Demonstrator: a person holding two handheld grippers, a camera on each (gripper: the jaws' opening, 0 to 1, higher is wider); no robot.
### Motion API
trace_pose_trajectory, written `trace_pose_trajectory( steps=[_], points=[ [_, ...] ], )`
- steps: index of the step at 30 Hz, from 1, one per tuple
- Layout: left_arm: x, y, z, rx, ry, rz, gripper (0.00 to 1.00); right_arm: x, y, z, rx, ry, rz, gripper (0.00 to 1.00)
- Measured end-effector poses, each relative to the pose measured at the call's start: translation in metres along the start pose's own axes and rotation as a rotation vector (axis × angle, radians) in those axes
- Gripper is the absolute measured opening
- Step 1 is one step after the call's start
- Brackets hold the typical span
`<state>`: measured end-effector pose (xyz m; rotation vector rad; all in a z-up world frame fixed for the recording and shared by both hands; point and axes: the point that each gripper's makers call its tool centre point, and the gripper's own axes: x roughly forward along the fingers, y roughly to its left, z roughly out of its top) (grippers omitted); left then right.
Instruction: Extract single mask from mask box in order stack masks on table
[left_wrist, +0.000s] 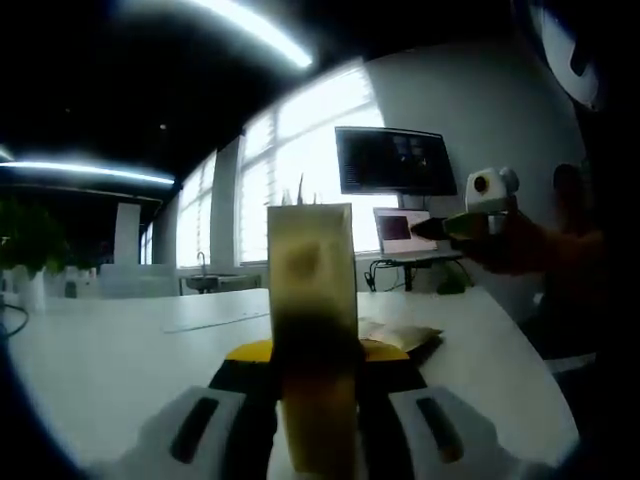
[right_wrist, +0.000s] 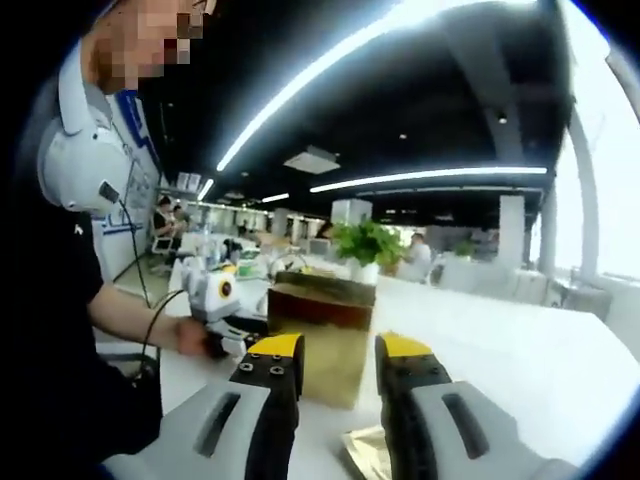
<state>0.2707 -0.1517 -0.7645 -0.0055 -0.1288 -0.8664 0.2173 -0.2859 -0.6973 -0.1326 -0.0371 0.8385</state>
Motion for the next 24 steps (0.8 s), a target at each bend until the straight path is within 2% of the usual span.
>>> trace_pose_trajectory(
  steps=[5, 10, 24],
  points=[
    [-0.0001, 0.0001, -0.0001, -0.002, 0.0, 0.001, 0.32, 0.0005, 0.0018, -0.0003, 0.019, -0.015, 0.005, 0.25],
    [0.0, -0.0006, 0.0, 0.001, 0.0, -0.001, 0.32, 0.0029, 0.0053, -0.0037, 0.013, 0.001, 0.021, 0.25],
    [0.0, -0.0002, -0.0002, -0.001, 0.0, -0.003, 0.32, 0.0065, 0.0069, 0.0052, 0.015, -0.024, 0.021, 0.25]
  ],
)
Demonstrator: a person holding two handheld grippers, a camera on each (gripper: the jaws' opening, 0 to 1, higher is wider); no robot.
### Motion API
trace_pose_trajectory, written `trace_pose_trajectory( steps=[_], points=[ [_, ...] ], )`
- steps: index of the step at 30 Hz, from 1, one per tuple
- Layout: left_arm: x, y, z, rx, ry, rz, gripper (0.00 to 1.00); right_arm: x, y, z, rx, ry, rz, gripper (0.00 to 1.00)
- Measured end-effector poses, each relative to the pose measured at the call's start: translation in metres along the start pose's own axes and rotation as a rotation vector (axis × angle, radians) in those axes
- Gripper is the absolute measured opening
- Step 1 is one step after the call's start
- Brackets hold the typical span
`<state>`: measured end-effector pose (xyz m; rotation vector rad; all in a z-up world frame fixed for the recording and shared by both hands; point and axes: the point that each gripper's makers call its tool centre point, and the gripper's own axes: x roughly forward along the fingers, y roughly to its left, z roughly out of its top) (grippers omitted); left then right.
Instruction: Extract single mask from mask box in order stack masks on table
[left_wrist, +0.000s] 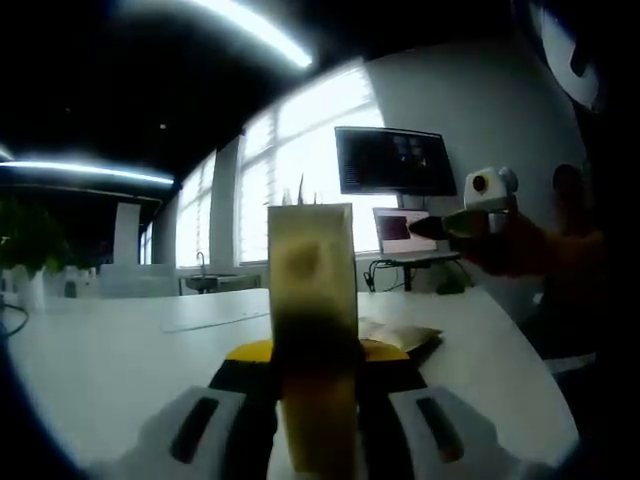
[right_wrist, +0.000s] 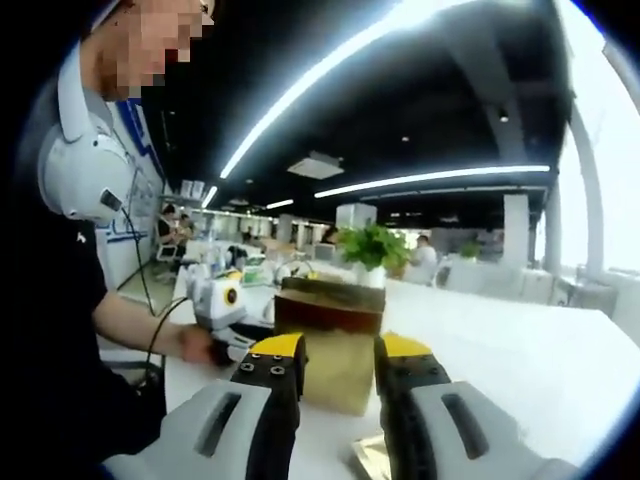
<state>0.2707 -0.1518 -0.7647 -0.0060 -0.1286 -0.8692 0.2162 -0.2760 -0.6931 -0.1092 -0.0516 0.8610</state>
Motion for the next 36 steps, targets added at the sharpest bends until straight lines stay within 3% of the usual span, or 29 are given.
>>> trace_pose_trajectory(
  steps=[21, 36],
  points=[
    [0.001, -0.001, 0.001, 0.001, 0.0, -0.001, 0.32, 0.001, -0.011, 0.028, -0.085, 0.004, 0.003, 0.25],
    [0.0, 0.0, 0.0, 0.001, 0.0, -0.001, 0.32, 0.02, -0.018, 0.056, -0.205, 0.042, 0.068, 0.25]
  ],
)
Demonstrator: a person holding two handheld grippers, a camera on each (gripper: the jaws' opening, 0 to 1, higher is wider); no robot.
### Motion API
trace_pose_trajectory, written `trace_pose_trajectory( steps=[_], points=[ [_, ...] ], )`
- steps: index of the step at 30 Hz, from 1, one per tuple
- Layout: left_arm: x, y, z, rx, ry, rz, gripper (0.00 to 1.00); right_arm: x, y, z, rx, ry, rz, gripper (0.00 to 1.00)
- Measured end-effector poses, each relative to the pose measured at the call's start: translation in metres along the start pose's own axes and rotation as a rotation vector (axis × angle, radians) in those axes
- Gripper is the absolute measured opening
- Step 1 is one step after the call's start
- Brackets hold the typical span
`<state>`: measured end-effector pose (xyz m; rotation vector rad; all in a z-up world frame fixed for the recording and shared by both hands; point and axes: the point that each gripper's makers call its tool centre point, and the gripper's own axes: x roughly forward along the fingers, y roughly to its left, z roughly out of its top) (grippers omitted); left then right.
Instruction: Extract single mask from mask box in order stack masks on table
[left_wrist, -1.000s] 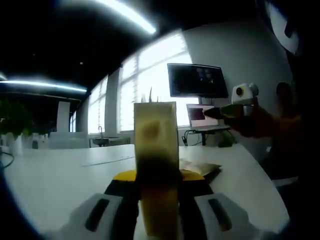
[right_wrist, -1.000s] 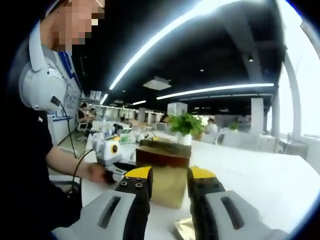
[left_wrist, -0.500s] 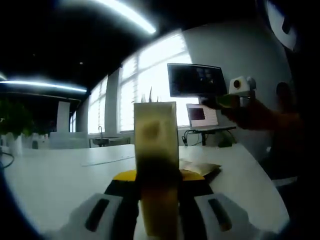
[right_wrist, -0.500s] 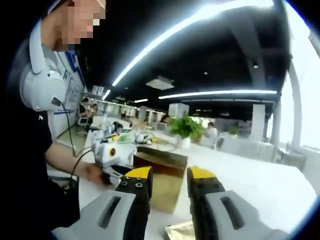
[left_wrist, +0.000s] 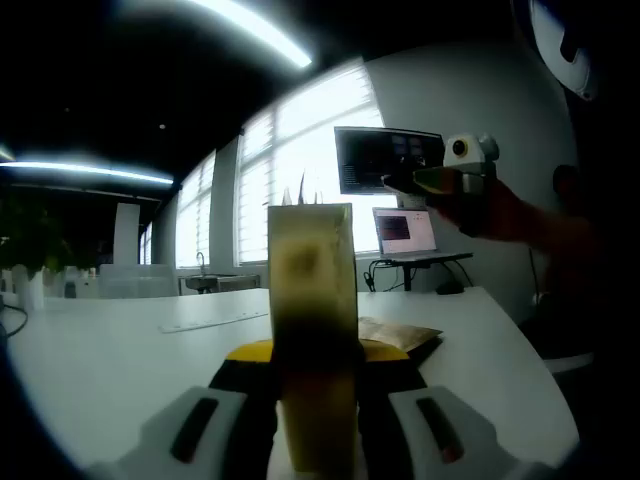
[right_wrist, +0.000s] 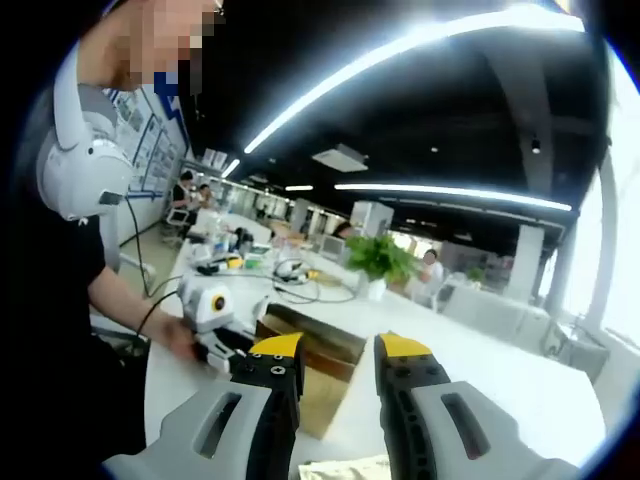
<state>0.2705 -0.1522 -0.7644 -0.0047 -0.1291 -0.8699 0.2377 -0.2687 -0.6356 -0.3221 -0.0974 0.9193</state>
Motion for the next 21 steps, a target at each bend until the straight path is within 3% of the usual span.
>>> trace_pose_trajectory(
  steps=[2, 9, 12, 21],
  points=[
    [0.0, 0.0, 0.0, 0.0, 0.0, 0.0, 0.32, 0.0, 0.001, 0.009, 0.016, -0.031, 0.038, 0.25],
    [0.0, 0.0, 0.0, -0.001, 0.0, -0.001, 0.32, -0.001, -0.014, 0.028, -0.013, -0.053, 0.027, 0.24],
    [0.0, 0.0, 0.0, -0.001, 0.0, -0.001, 0.32, 0.003, -0.014, 0.025, -0.071, 0.004, 0.053, 0.24],
    [0.0, 0.0, 0.0, 0.0, 0.0, 0.001, 0.32, 0.015, -0.012, 0.033, -0.109, 0.043, 0.133, 0.24]
  ],
)
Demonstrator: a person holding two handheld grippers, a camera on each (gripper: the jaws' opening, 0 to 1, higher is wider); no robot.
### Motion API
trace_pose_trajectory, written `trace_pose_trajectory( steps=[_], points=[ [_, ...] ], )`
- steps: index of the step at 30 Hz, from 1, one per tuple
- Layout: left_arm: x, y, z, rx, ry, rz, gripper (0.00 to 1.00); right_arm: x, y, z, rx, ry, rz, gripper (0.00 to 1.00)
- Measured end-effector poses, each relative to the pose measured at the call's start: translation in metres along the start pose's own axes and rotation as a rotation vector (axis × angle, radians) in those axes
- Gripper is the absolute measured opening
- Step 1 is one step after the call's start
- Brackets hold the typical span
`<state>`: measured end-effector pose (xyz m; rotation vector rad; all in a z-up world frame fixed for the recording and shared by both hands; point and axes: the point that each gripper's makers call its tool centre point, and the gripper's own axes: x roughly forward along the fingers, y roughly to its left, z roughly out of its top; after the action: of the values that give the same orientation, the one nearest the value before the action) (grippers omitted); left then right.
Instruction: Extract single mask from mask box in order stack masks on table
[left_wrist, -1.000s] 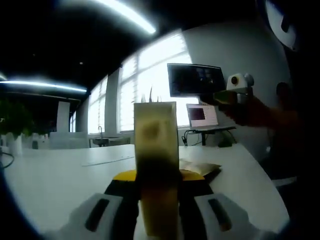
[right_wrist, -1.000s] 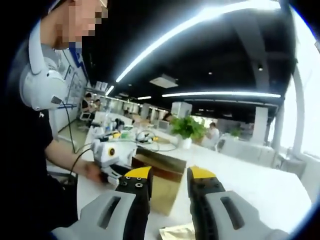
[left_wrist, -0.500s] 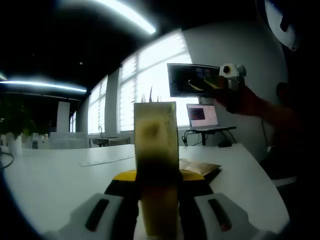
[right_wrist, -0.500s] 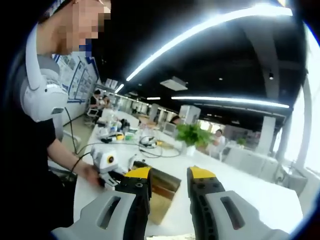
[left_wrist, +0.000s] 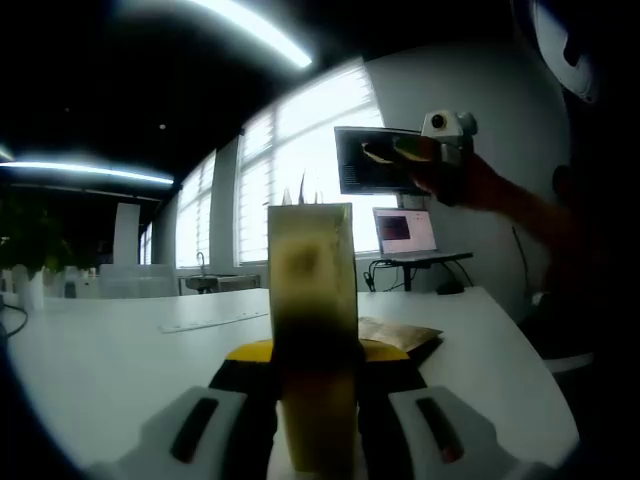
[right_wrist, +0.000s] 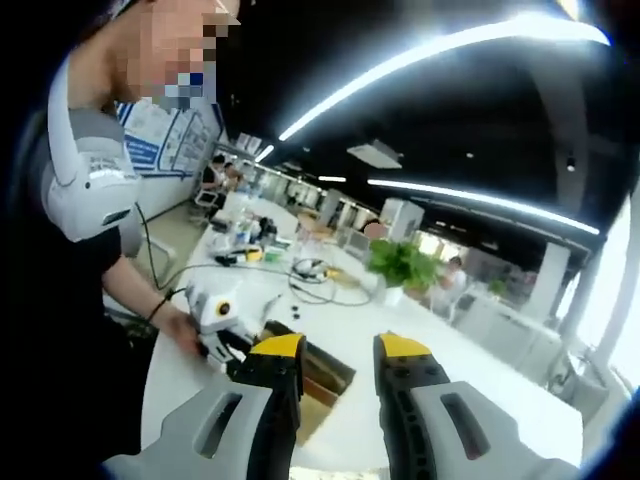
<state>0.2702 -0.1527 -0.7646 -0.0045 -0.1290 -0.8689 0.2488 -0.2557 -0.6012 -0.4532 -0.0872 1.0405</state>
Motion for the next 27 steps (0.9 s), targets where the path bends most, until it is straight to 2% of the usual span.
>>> trace_pose_trajectory(
  steps=[8, 14, 22, 27],
  points=[
    [0.0, 0.0, 0.0, 0.001, 0.001, 0.0, 0.32, 0.014, 0.007, -0.002, -0.071, 0.08, 0.067, 0.24],
    [0.0, 0.001, 0.0, 0.001, 0.001, 0.001, 0.32, 0.02, 0.007, -0.001, -0.083, 0.108, 0.111, 0.24],
    [0.0, 0.0, 0.0, 0.001, 0.002, 0.0, 0.32, 0.031, 0.015, -0.009, -0.154, 0.204, 0.192, 0.23],
    [0.0, 0.0, 0.0, 0.001, 0.002, -0.001, 0.32, 0.038, 0.016, -0.008, -0.183, 0.229, 0.216, 0.23]
  ],
)
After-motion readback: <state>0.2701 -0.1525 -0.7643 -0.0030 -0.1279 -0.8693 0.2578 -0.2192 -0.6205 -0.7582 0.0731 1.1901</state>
